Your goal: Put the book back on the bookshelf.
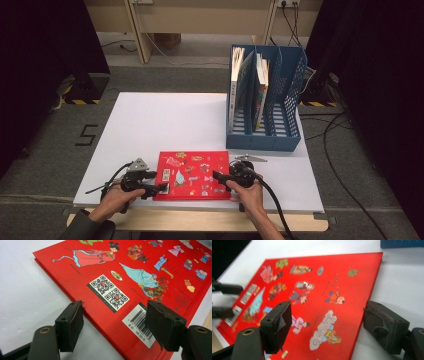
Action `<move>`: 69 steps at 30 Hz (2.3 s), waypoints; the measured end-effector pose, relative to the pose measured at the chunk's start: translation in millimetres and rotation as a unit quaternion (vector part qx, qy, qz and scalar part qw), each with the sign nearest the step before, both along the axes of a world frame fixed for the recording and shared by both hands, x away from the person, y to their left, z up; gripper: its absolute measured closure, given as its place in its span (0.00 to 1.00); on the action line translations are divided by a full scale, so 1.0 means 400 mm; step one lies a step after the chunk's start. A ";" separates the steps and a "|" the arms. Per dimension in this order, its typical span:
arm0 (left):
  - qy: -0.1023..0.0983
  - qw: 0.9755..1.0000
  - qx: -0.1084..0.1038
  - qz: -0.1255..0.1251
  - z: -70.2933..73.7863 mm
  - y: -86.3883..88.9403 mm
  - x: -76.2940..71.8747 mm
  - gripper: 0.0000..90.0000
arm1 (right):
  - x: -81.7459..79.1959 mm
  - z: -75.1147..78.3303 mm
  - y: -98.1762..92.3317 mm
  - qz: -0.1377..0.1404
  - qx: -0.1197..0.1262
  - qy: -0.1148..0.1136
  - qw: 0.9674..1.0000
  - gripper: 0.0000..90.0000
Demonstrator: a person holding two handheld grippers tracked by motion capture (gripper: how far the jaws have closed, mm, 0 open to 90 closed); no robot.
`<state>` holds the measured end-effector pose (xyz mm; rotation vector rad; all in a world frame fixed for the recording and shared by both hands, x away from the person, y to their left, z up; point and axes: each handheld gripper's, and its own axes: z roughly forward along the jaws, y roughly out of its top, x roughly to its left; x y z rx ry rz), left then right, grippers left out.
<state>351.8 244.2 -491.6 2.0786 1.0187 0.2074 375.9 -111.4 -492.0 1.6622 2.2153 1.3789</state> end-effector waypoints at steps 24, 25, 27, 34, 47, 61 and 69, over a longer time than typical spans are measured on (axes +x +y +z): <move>-0.002 0.996 -0.088 -0.016 0.005 0.006 0.010 0.35 | 0.031 0.243 0.045 0.033 0.022 -0.075 0.996 0.33; -0.010 0.995 -0.091 -0.026 0.011 -0.005 0.004 0.38 | 0.032 0.255 0.054 0.038 0.016 -0.078 0.996 0.33; -0.025 0.993 -0.109 -0.046 0.032 -0.031 -0.003 0.38 | 0.031 0.290 0.082 0.055 0.006 -0.089 0.995 0.33; -0.014 0.986 -0.159 -0.041 0.033 0.009 -0.001 0.36 | 0.033 0.380 0.178 0.100 -0.023 -0.123 0.987 0.36; -0.005 0.986 -0.165 -0.016 0.010 0.077 -0.015 0.27 | 0.003 0.431 0.324 0.201 -0.081 -0.153 0.964 0.51; -0.027 0.985 -0.167 -0.018 0.017 0.006 0.015 0.23 | -0.015 0.502 0.373 0.236 -0.157 -0.167 0.944 0.53; -0.025 0.985 -0.171 -0.014 0.014 -0.018 0.030 0.22 | -0.019 0.518 0.392 0.250 -0.178 -0.169 0.937 0.52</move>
